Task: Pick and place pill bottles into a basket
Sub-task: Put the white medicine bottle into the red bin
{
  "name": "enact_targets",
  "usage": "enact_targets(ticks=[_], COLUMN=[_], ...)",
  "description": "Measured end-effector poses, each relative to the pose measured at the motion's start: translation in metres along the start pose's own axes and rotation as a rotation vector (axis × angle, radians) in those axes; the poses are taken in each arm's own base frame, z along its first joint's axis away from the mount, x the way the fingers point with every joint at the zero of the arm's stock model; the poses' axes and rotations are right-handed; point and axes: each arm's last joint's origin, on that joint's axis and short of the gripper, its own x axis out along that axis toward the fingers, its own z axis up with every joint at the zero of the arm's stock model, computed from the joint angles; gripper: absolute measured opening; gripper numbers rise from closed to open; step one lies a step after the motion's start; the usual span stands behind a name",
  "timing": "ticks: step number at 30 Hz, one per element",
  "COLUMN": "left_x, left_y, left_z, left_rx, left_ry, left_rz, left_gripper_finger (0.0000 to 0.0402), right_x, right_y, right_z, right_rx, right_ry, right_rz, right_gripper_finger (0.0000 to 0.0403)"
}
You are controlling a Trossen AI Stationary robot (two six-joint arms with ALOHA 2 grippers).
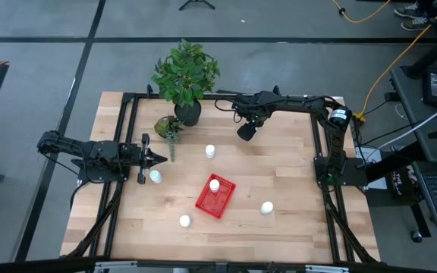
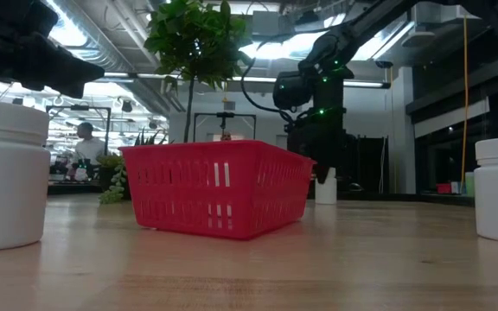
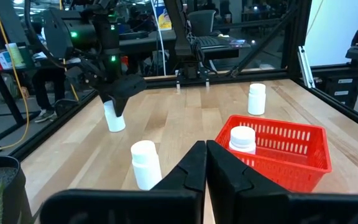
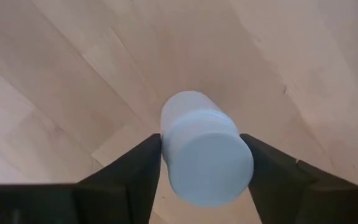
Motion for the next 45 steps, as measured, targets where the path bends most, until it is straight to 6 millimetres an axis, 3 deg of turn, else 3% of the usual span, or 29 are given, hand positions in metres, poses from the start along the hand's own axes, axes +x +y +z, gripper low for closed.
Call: enact_targets(ticks=[6,18,26,34,45], left_x=[0.0,0.0,0.0,0.0,0.0], left_y=[0.0,0.0,0.0,0.0,0.0], left_z=[0.0,0.0,0.0,0.0,0.0], left_rx=[0.0,0.0,0.0,0.0,0.0], left_ry=[0.0,0.0,0.0,0.0,0.0], left_rz=[-0.001,0.0,0.0,0.0,0.0], left_gripper_finger=[0.0006,0.0008,0.0005,0.0006,0.0008], right_x=[-0.002,-0.01,-0.056,-0.093,-0.133], right_y=[0.001,0.035,0.064,0.12,0.207], right_z=[0.0,-0.011,-0.02,-0.039,-0.109], right_rx=[-0.012,-0.161,-0.24,-0.382,-0.613], right_ry=[-0.005,-0.013,-0.092,-0.181,-0.268], right_rz=[0.003,0.017,0.016,0.062,0.151], right_gripper_finger=[0.0161,0.016,0.0155,0.0155,0.0155])
